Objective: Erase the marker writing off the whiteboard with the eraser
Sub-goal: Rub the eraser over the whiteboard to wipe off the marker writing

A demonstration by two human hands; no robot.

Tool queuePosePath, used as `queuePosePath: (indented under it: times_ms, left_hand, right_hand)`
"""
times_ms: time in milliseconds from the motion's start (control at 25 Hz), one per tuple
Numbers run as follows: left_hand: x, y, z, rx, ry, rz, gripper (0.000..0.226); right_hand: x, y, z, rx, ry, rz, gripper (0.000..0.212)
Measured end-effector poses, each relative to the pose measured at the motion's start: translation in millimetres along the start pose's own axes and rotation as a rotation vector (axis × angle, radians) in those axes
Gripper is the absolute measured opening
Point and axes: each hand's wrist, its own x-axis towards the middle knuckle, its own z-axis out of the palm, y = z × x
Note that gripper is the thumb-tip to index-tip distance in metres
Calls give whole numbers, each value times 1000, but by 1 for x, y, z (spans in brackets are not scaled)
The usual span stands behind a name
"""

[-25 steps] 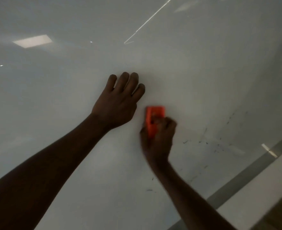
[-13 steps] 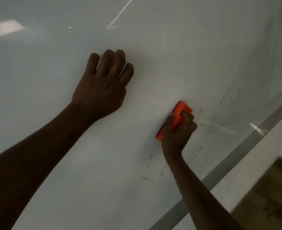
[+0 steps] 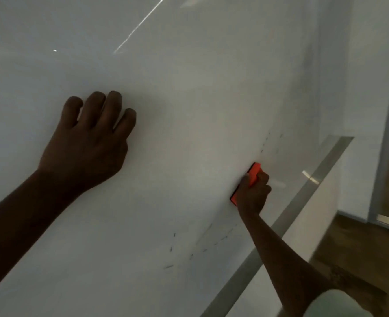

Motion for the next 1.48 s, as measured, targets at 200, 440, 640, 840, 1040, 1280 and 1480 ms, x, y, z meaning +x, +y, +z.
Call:
queuePosePath:
  times_ms: [200, 440, 640, 840, 1040, 1280, 1480]
  left_hand:
    - [-17, -10, 54, 9, 65, -60, 48]
    - [-64, -28, 143, 50, -352, -140, 79]
    - [-20, 10, 121, -256, -152, -208, 69]
    - [124, 93, 65, -259, 54, 190, 38]
    - [178, 119, 78, -212, -55, 291, 38]
    - [178, 125, 92, -66, -11, 353, 38]
    - [177, 126, 91, -28, -16, 343, 39]
  right_hand:
    - [-64, -89, 24, 140, -25, -381, 43]
    - [-23, -62, 18, -56, -85, -758, 46]
    - [33, 11, -1, 15, -51, 245, 42]
    - [39, -105, 17, 133, -14, -251, 48]
    - [86, -143, 21, 98, -11, -711, 47]
    - [156, 4, -9, 11, 3, 249, 36]
    - [176, -92, 17, 141, 44, -66, 36]
